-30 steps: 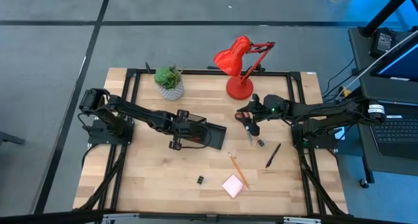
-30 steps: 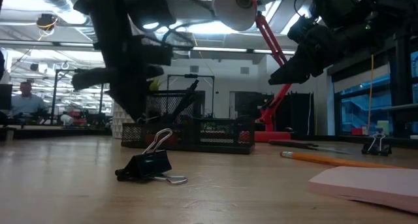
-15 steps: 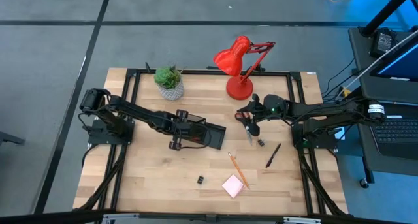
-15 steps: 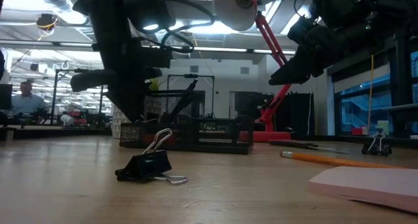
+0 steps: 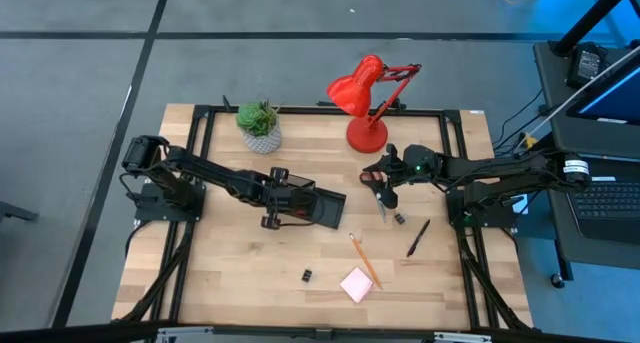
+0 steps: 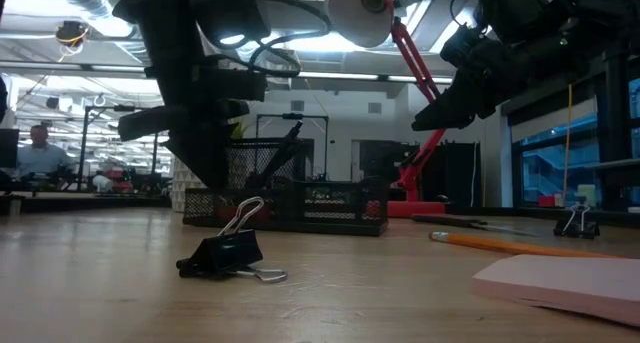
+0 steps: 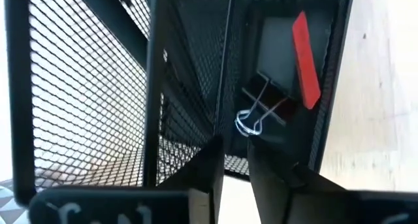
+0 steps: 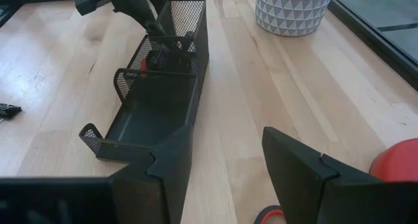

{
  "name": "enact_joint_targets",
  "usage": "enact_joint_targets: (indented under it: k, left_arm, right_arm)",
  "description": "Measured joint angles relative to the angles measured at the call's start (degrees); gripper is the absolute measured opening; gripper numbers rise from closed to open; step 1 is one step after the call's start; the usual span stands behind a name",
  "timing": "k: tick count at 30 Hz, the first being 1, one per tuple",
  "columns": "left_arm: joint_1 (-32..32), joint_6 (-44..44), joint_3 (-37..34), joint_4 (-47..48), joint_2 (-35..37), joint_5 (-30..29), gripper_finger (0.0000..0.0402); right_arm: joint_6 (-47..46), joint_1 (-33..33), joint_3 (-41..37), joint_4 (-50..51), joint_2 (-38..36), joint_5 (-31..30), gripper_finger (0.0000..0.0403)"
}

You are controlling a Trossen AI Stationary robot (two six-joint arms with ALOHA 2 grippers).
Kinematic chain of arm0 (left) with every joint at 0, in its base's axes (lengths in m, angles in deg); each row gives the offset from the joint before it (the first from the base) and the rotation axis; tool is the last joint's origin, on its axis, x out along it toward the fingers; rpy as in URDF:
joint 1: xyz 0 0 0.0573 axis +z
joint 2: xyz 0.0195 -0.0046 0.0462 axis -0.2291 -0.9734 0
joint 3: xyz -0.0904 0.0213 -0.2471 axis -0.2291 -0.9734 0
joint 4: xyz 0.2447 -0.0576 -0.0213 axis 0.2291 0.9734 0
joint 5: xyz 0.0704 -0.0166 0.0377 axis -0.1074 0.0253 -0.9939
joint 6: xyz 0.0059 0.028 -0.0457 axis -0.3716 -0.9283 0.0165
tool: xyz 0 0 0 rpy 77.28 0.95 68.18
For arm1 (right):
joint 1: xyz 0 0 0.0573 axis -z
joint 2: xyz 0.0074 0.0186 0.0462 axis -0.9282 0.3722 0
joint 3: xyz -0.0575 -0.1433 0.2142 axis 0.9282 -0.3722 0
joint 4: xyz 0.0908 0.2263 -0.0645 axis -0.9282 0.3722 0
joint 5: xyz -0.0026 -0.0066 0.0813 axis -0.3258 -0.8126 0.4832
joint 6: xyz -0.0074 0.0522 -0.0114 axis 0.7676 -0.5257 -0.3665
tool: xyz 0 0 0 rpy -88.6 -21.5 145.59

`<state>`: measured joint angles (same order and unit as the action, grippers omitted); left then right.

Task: Pick and place office supplies into organizer
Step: Put the bottom black binder clip into the black desk organizer

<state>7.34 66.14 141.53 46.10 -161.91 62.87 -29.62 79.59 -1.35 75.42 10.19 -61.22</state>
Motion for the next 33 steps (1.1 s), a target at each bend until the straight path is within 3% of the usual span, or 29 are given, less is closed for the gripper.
enact_joint_targets:
  k: [16, 27, 33]
  left_arm:
    - [-4.0, 1.2, 0.0, -1.5, 4.5, -0.8, 0.0095]
    - [-10.5, -0.4, 0.0, -15.6, 5.7, 12.0, 0.0097]
    - [-13.9, 2.4, 0.0, -21.8, 5.7, 12.8, 0.0098]
  right_arm:
    - [0.1, 0.0, 0.0, 0.0, 0.0, 0.0, 0.0188]
    - [0.2, 0.0, 0.0, 0.0, 0.0, 0.0, 0.0188]
    - [0.1, 0.0, 0.0, 0.0, 0.0, 0.0, 0.0188]
